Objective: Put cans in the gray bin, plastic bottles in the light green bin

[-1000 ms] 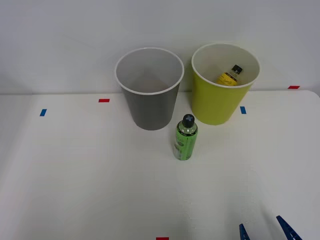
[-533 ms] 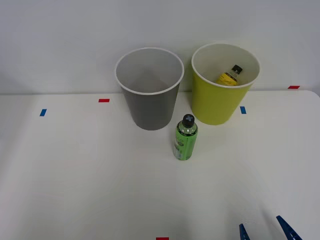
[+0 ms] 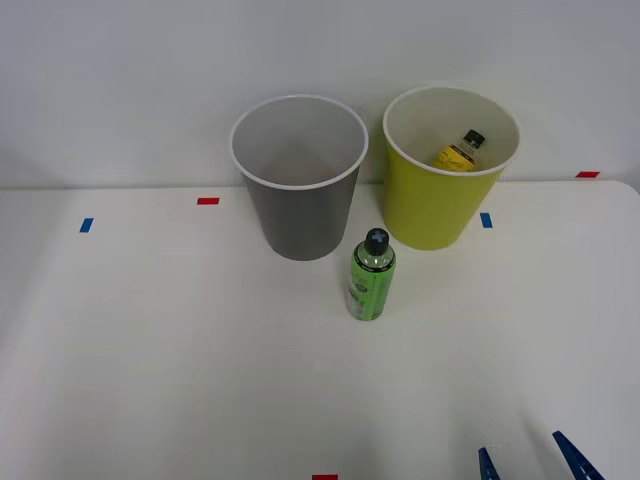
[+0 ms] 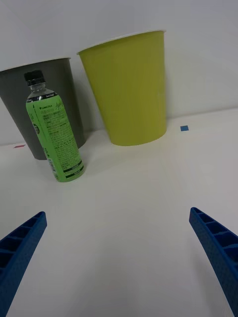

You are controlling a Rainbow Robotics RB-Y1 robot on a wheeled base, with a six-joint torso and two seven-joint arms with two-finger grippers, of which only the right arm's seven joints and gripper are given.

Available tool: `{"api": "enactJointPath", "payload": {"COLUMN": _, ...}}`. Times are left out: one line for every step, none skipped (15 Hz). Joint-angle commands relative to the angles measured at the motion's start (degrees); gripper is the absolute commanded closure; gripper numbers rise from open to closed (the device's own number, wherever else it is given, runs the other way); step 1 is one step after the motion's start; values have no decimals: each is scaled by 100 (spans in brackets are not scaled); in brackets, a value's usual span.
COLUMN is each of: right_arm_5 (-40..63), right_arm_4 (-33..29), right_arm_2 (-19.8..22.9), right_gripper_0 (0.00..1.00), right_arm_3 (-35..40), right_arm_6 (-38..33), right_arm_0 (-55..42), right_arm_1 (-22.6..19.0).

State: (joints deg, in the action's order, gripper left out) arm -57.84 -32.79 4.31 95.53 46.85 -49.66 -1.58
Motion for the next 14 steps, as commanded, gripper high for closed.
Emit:
{"api": "enactJointPath", "payload": {"right_arm_5": 1, "right_arm_4": 1, "right_arm_2": 0, "right_gripper_0": 0, "right_arm_3": 1, "right_arm_6": 0, "right_arm_0": 1, "right_arm_1": 0}}
{"api": "enactJointPath", "payload": {"right_arm_5": 1, "right_arm_4": 1, "right_arm_2": 0, "right_gripper_0": 0, "right_arm_3": 1, "right_arm_6": 0, "right_arm_0": 1, "right_arm_1": 0}}
{"api": "enactJointPath", "payload": {"right_arm_5": 1, "right_arm_4": 1, "right_arm_2": 0, "right_gripper_0": 0, "right_arm_3": 1, "right_arm_6": 0, "right_arm_0": 1, "right_arm_1": 0}}
{"api": "enactJointPath", "payload": {"right_arm_5": 1, "right_arm_4": 1, "right_arm_2": 0, "right_gripper_0": 0, "right_arm_3": 1, "right_arm_6": 0, "right_arm_0": 1, "right_arm_1": 0}}
{"api": "enactJointPath", "payload": {"right_arm_5": 1, "right_arm_4": 1, "right_arm_2": 0, "right_gripper_0": 0, "right_arm_3": 1, "right_arm_6": 0, "right_arm_0": 1, "right_arm_1": 0}}
{"api": "enactJointPath", "payload": {"right_arm_5": 1, "right_arm_4": 1, "right_arm_2": 0, "right_gripper_0": 0, "right_arm_3": 1, "right_arm_6": 0, "right_arm_0": 1, "right_arm_1": 0}}
{"api": "enactJointPath", "payload": {"right_arm_5": 1, "right_arm_4": 1, "right_arm_2": 0, "right_gripper_0": 0, "right_arm_3": 1, "right_arm_6": 0, "right_arm_0": 1, "right_arm_1": 0}}
{"api": "enactJointPath", "payload": {"right_arm_5": 1, "right_arm_4": 1, "right_arm_2": 0, "right_gripper_0": 0, "right_arm_3": 1, "right_arm_6": 0, "right_arm_0": 1, "right_arm_1": 0}}
{"api": "enactJointPath", "payload": {"right_arm_5": 1, "right_arm_4": 1, "right_arm_2": 0, "right_gripper_0": 0, "right_arm_3": 1, "right_arm_6": 0, "right_arm_0": 1, "right_arm_1": 0}}
{"api": "enactJointPath", "payload": {"right_arm_5": 1, "right_arm_4": 1, "right_arm_2": 0, "right_gripper_0": 0, "right_arm_3": 1, "right_arm_6": 0, "right_arm_0": 1, "right_arm_1": 0}}
{"api": "enactJointPath", "payload": {"right_arm_5": 1, "right_arm_4": 1, "right_arm_2": 0, "right_gripper_0": 0, "right_arm_3": 1, "right_arm_6": 0, "right_arm_0": 1, "right_arm_1": 0}}
{"api": "enactJointPath", "payload": {"right_arm_5": 1, "right_arm_4": 1, "right_arm_2": 0, "right_gripper_0": 0, "right_arm_3": 1, "right_arm_6": 0, "right_arm_0": 1, "right_arm_1": 0}}
{"api": "enactJointPath", "payload": {"right_arm_5": 1, "right_arm_4": 1, "right_arm_2": 0, "right_gripper_0": 0, "right_arm_3": 1, "right_arm_6": 0, "right_arm_0": 1, "right_arm_1": 0}}
{"api": "enactJointPath", "payload": {"right_arm_5": 1, "right_arm_4": 1, "right_arm_2": 0, "right_gripper_0": 0, "right_arm_3": 1, "right_arm_6": 0, "right_arm_0": 1, "right_arm_1": 0}}
